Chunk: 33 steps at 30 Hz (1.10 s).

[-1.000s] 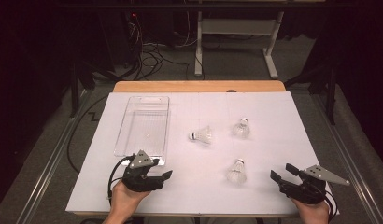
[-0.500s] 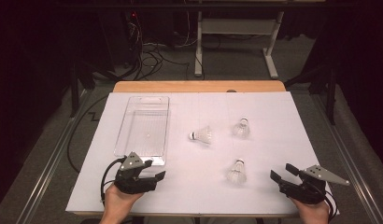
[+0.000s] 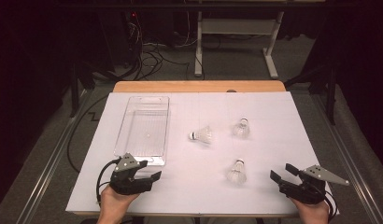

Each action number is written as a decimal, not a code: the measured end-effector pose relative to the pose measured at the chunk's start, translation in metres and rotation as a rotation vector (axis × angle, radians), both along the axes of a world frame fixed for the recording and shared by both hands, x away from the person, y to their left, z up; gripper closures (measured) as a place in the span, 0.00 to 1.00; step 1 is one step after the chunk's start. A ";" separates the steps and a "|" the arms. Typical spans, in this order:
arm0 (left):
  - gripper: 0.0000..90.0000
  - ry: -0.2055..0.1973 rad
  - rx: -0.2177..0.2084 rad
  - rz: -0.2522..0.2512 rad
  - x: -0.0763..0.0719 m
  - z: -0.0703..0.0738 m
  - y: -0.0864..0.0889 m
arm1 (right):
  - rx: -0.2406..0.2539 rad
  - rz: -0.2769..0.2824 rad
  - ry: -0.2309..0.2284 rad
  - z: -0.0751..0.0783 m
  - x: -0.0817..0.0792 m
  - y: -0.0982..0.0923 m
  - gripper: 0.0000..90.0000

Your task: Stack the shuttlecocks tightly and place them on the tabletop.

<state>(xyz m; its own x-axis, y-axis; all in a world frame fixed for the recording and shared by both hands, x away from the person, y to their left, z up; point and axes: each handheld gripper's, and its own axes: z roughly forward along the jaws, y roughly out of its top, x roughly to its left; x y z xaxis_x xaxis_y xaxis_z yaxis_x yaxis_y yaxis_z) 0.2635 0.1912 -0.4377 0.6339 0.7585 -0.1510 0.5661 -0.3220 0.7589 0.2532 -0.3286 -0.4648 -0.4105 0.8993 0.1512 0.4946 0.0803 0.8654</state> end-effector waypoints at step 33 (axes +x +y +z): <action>0.36 -0.009 -0.022 0.082 -0.006 -0.001 0.031 | -0.001 0.001 0.005 0.000 0.000 0.001 0.32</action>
